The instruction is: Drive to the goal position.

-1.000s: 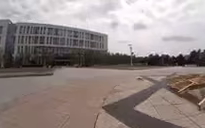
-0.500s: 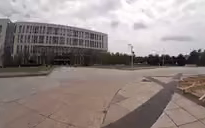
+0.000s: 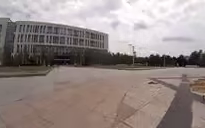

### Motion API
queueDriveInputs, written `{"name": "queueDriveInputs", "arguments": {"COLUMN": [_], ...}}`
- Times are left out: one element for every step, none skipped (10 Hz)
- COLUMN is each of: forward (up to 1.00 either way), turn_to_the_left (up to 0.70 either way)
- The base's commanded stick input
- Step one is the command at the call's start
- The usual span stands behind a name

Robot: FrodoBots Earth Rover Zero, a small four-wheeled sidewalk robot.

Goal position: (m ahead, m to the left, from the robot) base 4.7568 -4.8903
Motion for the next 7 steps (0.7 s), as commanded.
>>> {"name": "queueDriveInputs", "arguments": {"forward": [1.0, 1.0, 1.0, 1.0, 1.0, 1.0, 1.0], "turn_to_the_left": [0.23, 0.04, 0.01, 0.0, 0.0, 0.0, 0.0]}}
